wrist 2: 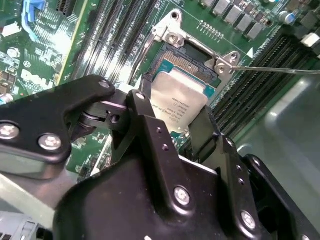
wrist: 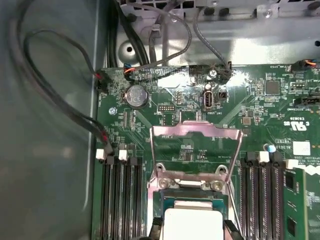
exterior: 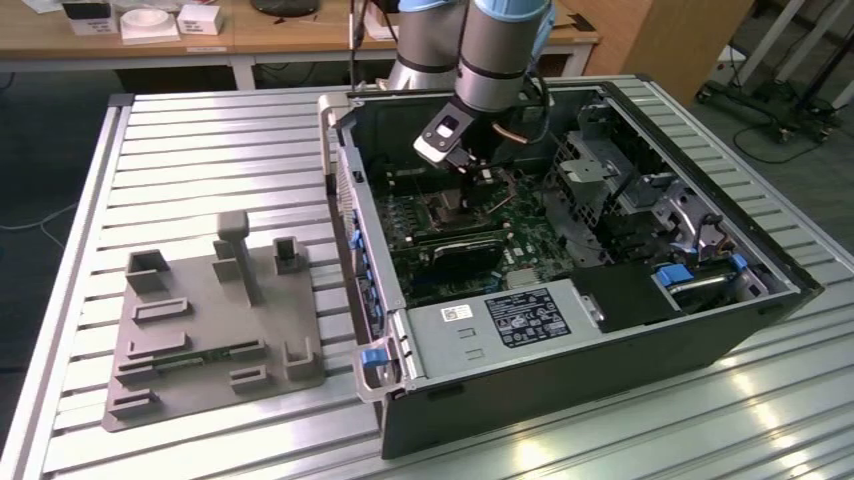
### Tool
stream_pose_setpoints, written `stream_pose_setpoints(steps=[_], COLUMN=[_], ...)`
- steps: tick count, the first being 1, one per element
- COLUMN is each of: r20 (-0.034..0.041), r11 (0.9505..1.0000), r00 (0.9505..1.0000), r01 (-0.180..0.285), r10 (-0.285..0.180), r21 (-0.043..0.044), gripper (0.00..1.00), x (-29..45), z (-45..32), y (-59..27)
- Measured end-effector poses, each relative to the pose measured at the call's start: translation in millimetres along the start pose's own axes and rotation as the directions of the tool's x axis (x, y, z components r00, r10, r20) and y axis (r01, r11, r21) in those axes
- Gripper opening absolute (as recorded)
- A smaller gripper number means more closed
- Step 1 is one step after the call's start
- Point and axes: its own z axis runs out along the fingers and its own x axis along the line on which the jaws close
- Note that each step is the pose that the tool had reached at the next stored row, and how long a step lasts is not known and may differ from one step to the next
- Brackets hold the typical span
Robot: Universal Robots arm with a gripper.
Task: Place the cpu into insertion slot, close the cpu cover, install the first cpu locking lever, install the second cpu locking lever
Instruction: 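Place the cpu into insertion slot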
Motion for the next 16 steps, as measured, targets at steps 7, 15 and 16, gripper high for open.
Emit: stream_pose_setpoints(steps=[7, 15, 16], r20=[-0.0005, -0.0009, -0.0009], r11=[1.0000, 1.0000, 1.0000], r00=[1.0000, 1.0000, 1.0000], r01=[0.002, 0.006, 0.006], r10=[-0.002, -0.006, -0.006], r21=[0.0054, 0.0056, 0.0056], gripper=[0.54, 0.54, 0.54], x=[-0.1, 0.0, -0.1], z=[6.4, 8.1, 8.2], y=[-0.1, 0.0, 0.0])
